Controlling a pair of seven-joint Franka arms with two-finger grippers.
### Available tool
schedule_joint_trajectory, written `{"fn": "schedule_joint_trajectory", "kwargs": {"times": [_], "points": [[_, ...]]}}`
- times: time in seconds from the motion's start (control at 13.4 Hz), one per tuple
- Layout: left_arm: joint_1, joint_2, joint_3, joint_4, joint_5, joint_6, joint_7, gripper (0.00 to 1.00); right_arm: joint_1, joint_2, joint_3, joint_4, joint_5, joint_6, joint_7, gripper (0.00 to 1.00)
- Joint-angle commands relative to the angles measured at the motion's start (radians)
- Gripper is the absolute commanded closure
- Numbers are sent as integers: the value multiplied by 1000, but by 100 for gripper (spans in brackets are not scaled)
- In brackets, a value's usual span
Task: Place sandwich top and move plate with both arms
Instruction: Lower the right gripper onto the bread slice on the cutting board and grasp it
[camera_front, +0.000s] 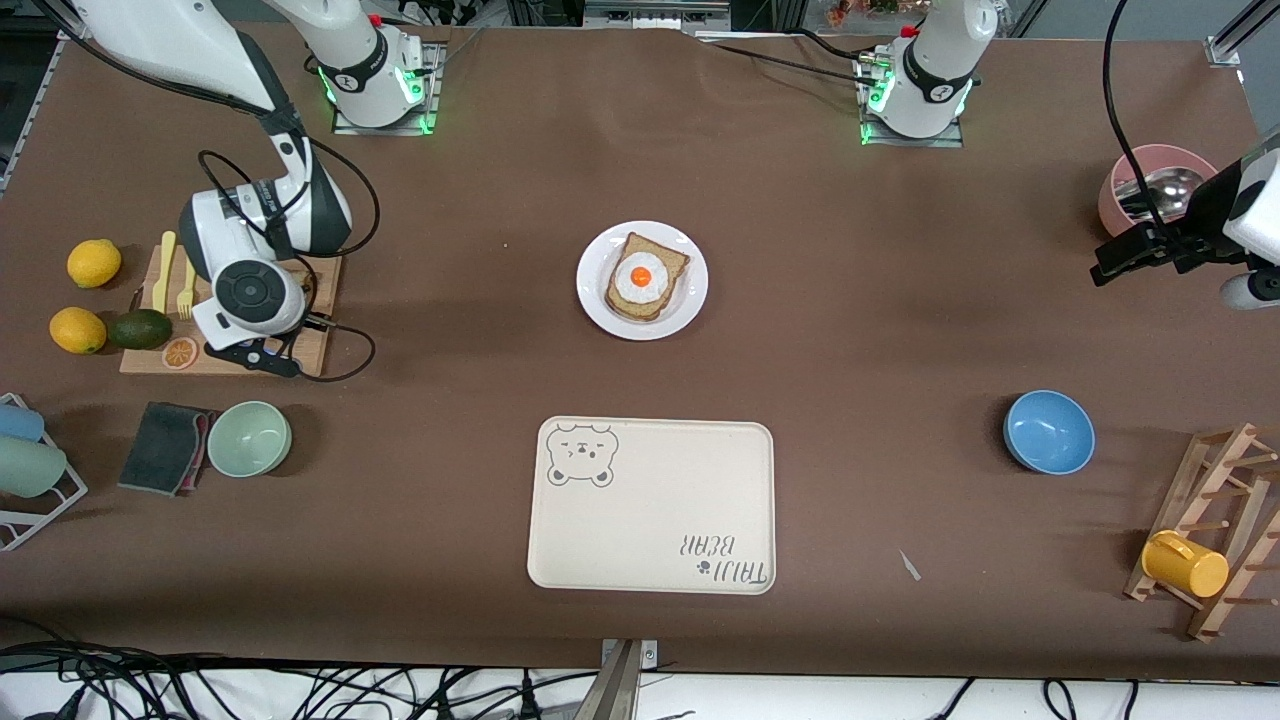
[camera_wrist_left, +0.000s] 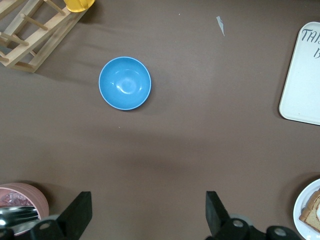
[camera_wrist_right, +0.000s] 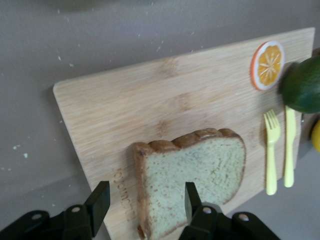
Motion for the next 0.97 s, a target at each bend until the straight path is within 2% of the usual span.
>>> {"fn": "schedule_joint_trajectory", "kwargs": {"times": [0.0,0.22,0.6,0.9], "points": [[-6,9,9,14,-27,-4,14,0,3,-47,-3,-59,-34,33,26,44],[-6,10,9,14,-27,-4,16,0,3,-46,-6,-79,-37,65,29,50],[-6,10,9,14,-28,-4,17,0,1,-31,-10,-100,-37,79,31,52],[-6,10,9,14,-28,-4,19,0,0,-15,-13,-100,-39,82,31,70]]}}
